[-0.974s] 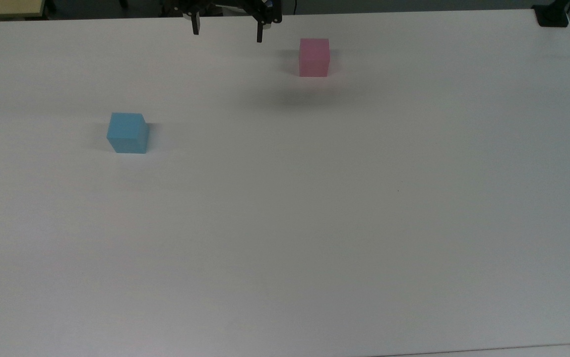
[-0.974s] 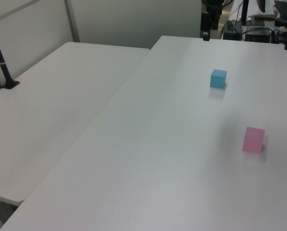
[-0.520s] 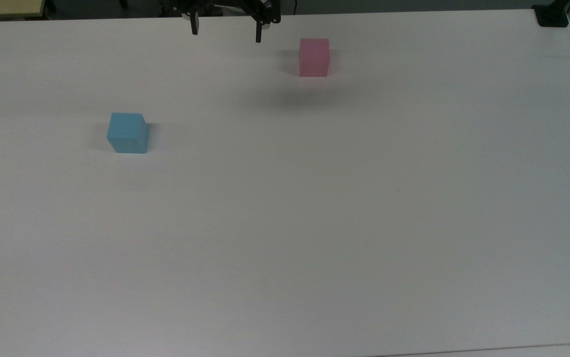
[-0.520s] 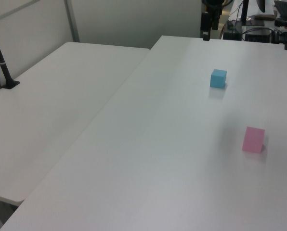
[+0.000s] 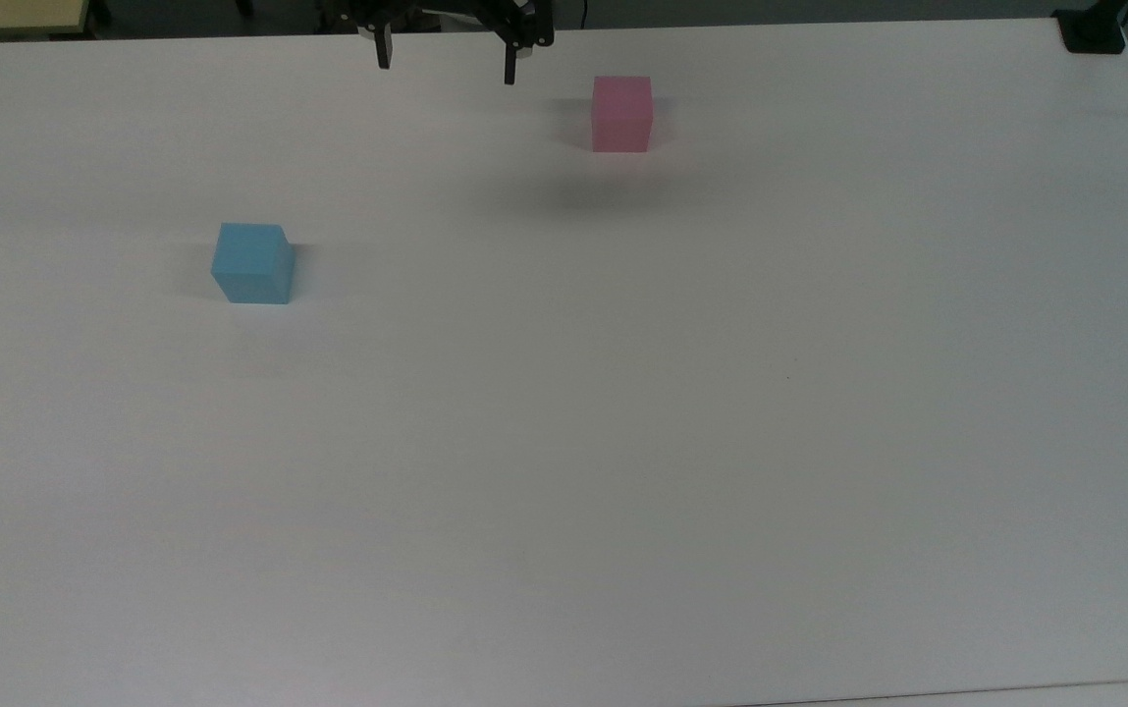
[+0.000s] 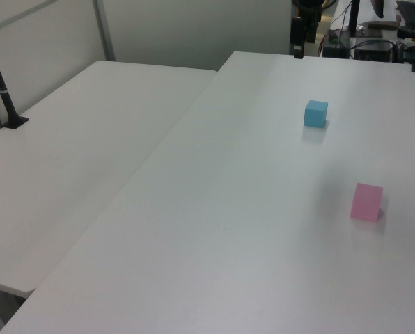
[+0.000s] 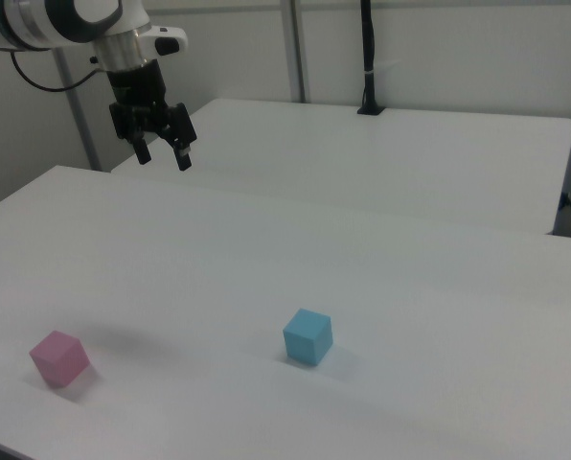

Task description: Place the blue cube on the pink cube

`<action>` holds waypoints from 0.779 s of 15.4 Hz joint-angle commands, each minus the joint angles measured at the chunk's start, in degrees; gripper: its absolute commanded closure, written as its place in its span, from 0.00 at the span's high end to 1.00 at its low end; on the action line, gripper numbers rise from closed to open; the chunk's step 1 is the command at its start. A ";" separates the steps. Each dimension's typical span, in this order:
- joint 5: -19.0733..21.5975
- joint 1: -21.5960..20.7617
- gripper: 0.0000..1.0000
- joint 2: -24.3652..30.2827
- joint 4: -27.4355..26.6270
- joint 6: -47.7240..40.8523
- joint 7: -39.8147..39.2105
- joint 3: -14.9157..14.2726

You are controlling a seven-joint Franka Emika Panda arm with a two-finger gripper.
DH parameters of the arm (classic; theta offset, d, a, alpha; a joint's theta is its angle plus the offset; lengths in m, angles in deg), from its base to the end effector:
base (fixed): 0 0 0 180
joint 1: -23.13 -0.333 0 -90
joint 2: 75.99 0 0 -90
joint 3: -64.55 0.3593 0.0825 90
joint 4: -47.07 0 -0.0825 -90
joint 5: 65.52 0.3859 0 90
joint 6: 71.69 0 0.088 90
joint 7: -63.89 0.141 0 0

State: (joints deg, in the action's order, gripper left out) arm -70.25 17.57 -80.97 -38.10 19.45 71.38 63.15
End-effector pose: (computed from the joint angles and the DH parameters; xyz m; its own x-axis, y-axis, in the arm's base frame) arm 0.5891 0.0320 0.6263 0.9980 -0.0559 0.0281 -0.0580 -0.9950 0.0816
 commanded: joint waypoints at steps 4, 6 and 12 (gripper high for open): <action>1.12 -0.16 1.00 1.11 -1.58 0.18 -1.16 -0.62; 1.12 -0.07 1.00 1.11 -1.58 0.18 -2.82 -0.71; 0.94 2.73 1.00 1.02 -1.41 0.10 -6.34 -0.80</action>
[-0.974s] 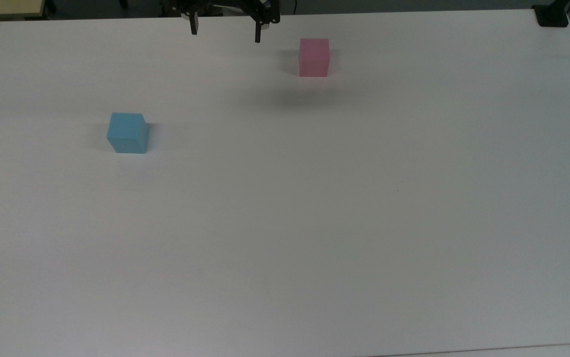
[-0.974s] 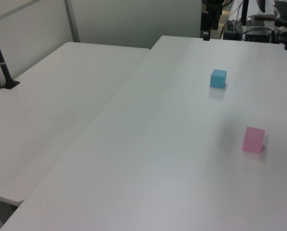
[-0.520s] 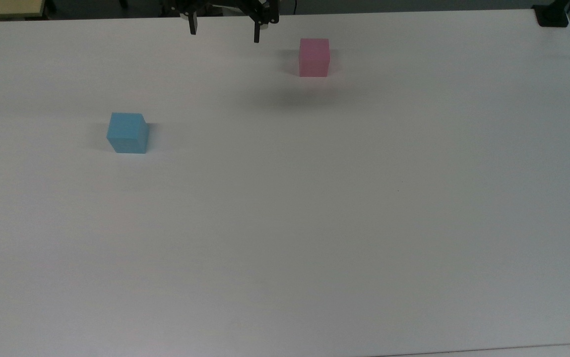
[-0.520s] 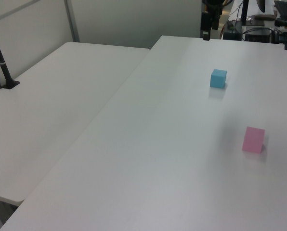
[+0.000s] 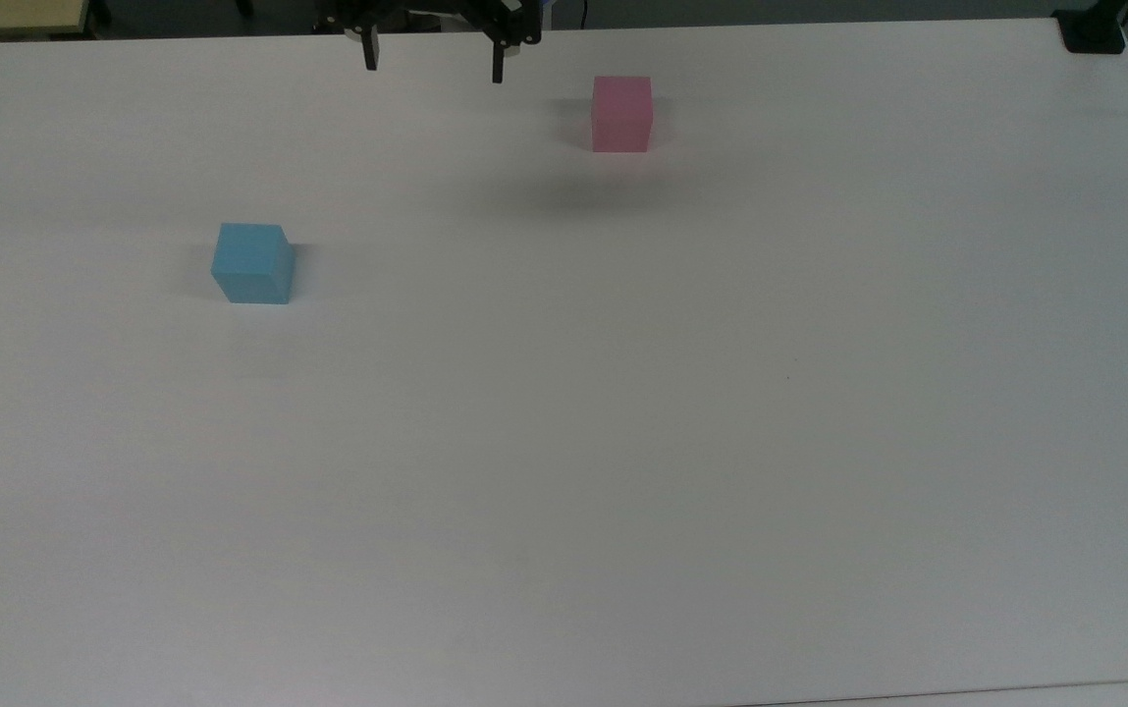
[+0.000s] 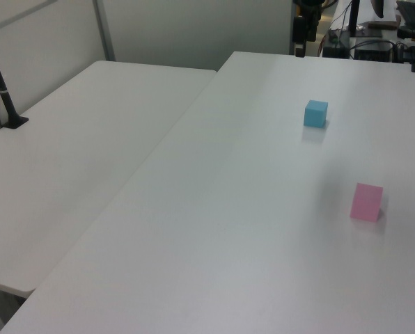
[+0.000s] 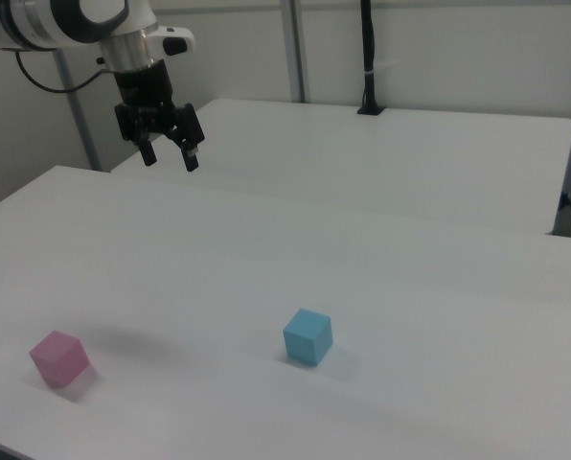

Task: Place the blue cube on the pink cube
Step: 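Move the open gripper over the light blue cube and lower it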

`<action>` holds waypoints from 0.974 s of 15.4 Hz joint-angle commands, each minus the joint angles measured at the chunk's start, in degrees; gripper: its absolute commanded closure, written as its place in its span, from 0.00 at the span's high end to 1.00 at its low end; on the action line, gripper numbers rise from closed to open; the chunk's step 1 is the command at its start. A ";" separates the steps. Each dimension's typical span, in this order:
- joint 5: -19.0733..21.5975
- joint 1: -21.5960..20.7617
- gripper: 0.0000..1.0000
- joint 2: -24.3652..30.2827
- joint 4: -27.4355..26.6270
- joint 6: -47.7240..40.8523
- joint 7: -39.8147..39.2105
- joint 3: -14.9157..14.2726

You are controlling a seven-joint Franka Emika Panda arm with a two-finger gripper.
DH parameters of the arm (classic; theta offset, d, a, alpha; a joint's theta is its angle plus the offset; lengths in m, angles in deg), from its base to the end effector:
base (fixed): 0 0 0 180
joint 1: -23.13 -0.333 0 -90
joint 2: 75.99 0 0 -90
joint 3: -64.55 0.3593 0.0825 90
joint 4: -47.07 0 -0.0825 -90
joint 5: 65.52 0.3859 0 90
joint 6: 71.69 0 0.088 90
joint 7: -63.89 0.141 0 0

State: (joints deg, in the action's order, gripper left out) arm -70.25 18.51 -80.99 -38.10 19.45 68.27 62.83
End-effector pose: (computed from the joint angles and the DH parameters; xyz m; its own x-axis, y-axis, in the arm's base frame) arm 0.5898 0.0192 0.6261 0.9994 -0.0238 0.0233 -0.0256 -0.9962 0.0835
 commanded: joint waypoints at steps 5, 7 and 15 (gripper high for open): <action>1.03 8.03 1.00 1.04 -0.53 -0.61 -7.53 -0.56; 0.85 11.63 1.00 0.16 -0.35 -0.52 -13.15 -0.65; 0.94 19.29 1.00 -4.50 1.06 3.15 -18.54 -0.74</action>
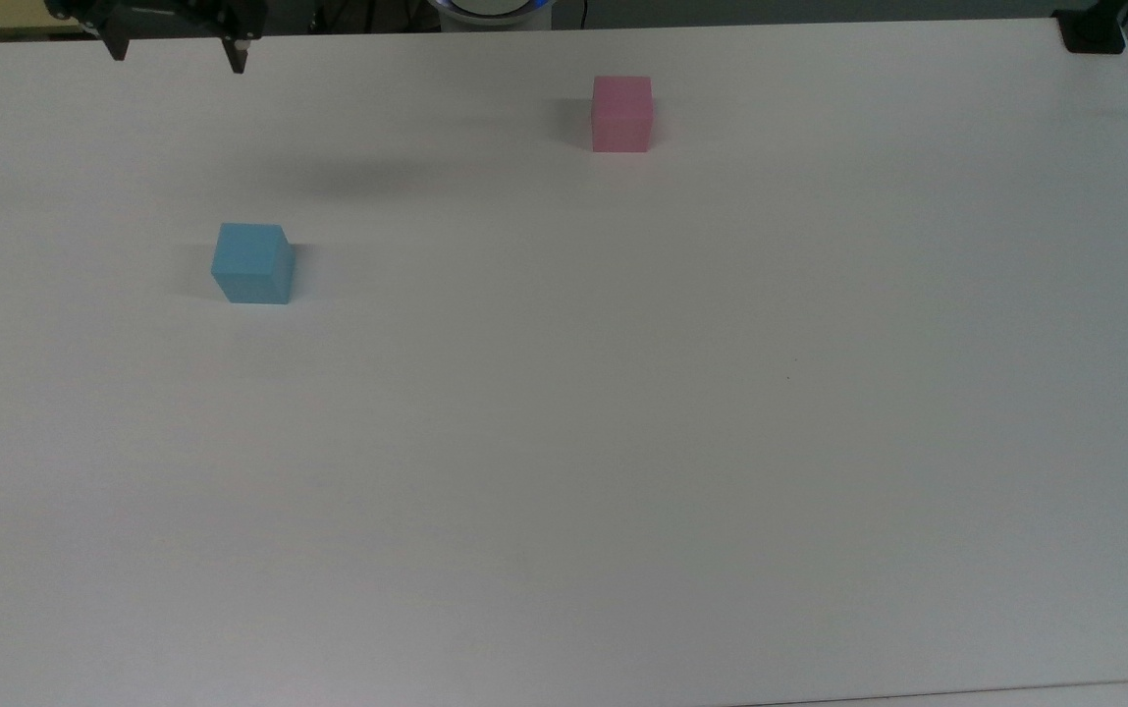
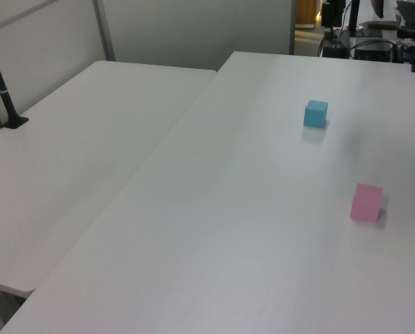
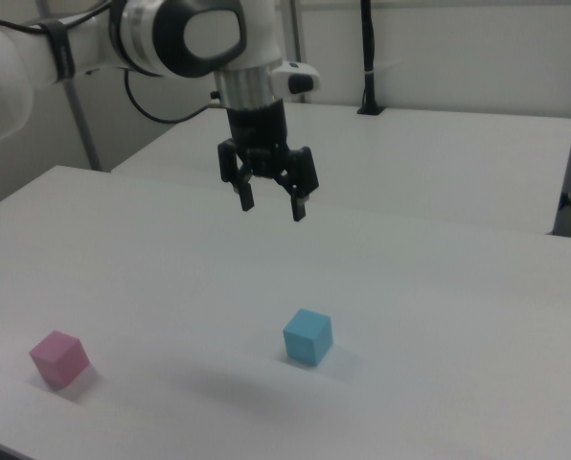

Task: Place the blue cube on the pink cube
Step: 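Move the open gripper over the light blue cube and lower it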

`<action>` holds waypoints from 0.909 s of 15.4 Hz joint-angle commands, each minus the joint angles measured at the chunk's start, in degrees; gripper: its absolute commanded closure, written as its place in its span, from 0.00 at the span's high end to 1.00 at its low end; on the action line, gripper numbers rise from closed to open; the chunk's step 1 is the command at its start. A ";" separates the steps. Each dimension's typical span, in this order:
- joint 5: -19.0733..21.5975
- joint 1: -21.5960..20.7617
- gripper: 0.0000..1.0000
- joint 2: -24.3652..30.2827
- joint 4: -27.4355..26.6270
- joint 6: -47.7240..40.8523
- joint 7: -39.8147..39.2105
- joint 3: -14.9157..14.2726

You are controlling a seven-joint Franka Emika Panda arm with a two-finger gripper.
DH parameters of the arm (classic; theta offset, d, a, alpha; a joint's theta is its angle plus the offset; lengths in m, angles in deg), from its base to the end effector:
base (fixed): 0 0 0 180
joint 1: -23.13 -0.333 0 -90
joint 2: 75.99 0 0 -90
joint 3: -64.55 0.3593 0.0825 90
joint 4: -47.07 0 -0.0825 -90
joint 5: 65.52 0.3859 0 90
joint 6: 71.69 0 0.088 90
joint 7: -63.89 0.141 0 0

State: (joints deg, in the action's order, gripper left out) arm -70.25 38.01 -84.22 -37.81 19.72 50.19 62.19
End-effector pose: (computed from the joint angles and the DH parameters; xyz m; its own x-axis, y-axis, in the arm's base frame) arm 0.5766 -0.1890 0.5953 0.9970 -0.0600 -0.0497 -0.0560 -0.9953 0.0787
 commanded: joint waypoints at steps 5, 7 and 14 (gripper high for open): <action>0.94 0.67 1.00 -1.53 -3.00 7.72 -0.27 0.08; 0.51 0.59 1.00 -1.53 -6.25 11.05 -0.27 0.34; 0.33 0.41 1.00 -4.51 -16.18 22.13 -0.10 0.69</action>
State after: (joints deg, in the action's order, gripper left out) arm -70.25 38.50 -88.81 -49.42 37.89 50.17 62.62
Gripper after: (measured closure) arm 0.000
